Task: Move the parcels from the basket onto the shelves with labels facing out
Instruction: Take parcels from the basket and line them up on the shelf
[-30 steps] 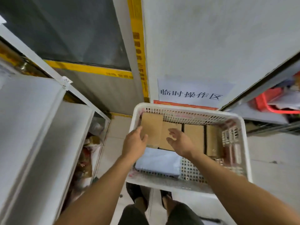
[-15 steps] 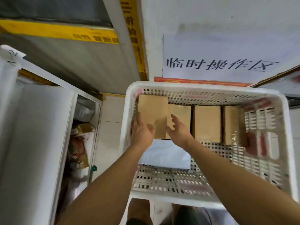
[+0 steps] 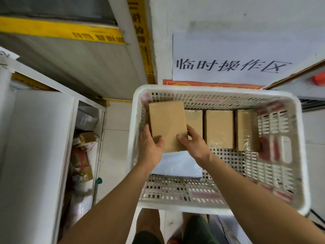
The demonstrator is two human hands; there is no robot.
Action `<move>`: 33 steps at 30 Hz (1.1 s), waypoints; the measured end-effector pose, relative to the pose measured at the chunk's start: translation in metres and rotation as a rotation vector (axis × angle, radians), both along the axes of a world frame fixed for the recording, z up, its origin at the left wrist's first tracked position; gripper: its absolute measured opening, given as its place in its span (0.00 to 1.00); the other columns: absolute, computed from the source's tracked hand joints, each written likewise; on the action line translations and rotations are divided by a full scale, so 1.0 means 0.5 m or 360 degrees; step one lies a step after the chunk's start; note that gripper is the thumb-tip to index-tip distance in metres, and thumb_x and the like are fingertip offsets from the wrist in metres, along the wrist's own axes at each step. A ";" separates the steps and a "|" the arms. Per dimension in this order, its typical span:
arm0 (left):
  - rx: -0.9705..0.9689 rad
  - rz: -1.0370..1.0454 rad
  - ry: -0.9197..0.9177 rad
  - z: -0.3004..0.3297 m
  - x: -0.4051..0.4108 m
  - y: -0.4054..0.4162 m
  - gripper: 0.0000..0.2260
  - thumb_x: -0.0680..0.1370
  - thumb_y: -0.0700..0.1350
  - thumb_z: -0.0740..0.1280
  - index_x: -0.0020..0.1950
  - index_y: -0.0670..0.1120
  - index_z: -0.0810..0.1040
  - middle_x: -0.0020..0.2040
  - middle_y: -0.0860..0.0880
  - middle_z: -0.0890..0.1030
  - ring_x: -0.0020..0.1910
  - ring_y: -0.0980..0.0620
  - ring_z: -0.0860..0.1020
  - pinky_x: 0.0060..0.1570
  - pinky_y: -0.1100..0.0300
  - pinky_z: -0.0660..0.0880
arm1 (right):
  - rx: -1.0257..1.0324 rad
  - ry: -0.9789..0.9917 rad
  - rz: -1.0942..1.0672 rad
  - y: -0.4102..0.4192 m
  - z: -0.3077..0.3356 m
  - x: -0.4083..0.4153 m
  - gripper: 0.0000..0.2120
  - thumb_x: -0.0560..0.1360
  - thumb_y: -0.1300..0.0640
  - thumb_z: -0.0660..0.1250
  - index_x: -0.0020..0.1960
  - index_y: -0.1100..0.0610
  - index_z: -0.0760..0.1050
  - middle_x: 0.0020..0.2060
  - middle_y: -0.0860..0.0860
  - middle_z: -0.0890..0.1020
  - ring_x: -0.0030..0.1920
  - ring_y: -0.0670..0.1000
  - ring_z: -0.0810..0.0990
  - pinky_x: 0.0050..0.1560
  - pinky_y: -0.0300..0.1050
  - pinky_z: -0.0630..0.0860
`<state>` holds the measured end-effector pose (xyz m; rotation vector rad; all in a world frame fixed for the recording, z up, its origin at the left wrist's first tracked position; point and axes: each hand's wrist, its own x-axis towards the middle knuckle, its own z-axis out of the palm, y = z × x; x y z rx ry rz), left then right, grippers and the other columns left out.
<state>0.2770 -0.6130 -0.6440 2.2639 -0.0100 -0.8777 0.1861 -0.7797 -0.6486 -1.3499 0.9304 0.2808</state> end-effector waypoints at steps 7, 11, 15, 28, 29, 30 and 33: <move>-0.0312 -0.0050 0.0032 0.147 -0.043 0.014 0.31 0.77 0.69 0.66 0.78 0.71 0.58 0.82 0.58 0.58 0.80 0.49 0.62 0.77 0.42 0.64 | 0.0232 -0.0058 -0.0093 -0.032 0.159 -0.076 0.08 0.85 0.54 0.67 0.62 0.45 0.78 0.51 0.58 0.79 0.55 0.56 0.80 0.62 0.57 0.83; -0.0533 0.0001 0.0081 0.252 -0.061 0.005 0.34 0.80 0.60 0.71 0.82 0.65 0.59 0.78 0.56 0.67 0.72 0.55 0.69 0.68 0.56 0.69 | 0.0178 -0.0115 0.0005 -0.039 0.244 -0.100 0.13 0.85 0.50 0.67 0.69 0.48 0.77 0.64 0.65 0.79 0.63 0.59 0.82 0.65 0.59 0.81; -0.0469 0.0036 -0.0161 0.343 -0.076 0.004 0.44 0.76 0.58 0.76 0.84 0.62 0.53 0.79 0.50 0.67 0.75 0.49 0.70 0.71 0.53 0.70 | -0.0521 -0.0028 0.0172 -0.019 0.335 -0.101 0.32 0.83 0.40 0.66 0.83 0.47 0.60 0.76 0.51 0.73 0.69 0.55 0.79 0.72 0.61 0.75; -0.0452 -0.0405 -0.0568 0.475 -0.141 0.029 0.42 0.76 0.63 0.67 0.83 0.67 0.45 0.81 0.53 0.64 0.77 0.56 0.63 0.77 0.51 0.66 | 0.0148 -0.0452 0.0000 0.010 0.527 -0.079 0.34 0.73 0.40 0.80 0.66 0.63 0.75 0.59 0.65 0.83 0.57 0.70 0.84 0.58 0.73 0.80; -0.0464 -0.0411 -0.0529 0.482 -0.146 0.033 0.38 0.78 0.62 0.66 0.83 0.66 0.49 0.79 0.55 0.66 0.77 0.59 0.63 0.77 0.52 0.65 | 0.0148 -0.0470 0.0050 0.006 0.523 -0.082 0.30 0.75 0.44 0.80 0.60 0.68 0.76 0.51 0.66 0.84 0.49 0.70 0.85 0.52 0.68 0.83; -0.0494 -0.0416 -0.0496 0.492 -0.151 0.035 0.35 0.79 0.59 0.66 0.82 0.66 0.53 0.78 0.57 0.68 0.75 0.61 0.64 0.77 0.52 0.66 | 0.0141 -0.0486 0.0082 0.005 0.522 -0.082 0.24 0.77 0.49 0.78 0.53 0.70 0.76 0.42 0.63 0.83 0.40 0.65 0.84 0.45 0.57 0.83; -0.0574 -0.0505 -0.0376 0.526 -0.159 0.036 0.28 0.84 0.47 0.65 0.81 0.65 0.61 0.78 0.58 0.67 0.73 0.66 0.67 0.75 0.58 0.68 | 0.0226 -0.0453 0.0088 0.008 0.528 -0.082 0.26 0.74 0.52 0.82 0.61 0.67 0.76 0.47 0.58 0.88 0.47 0.56 0.89 0.50 0.52 0.85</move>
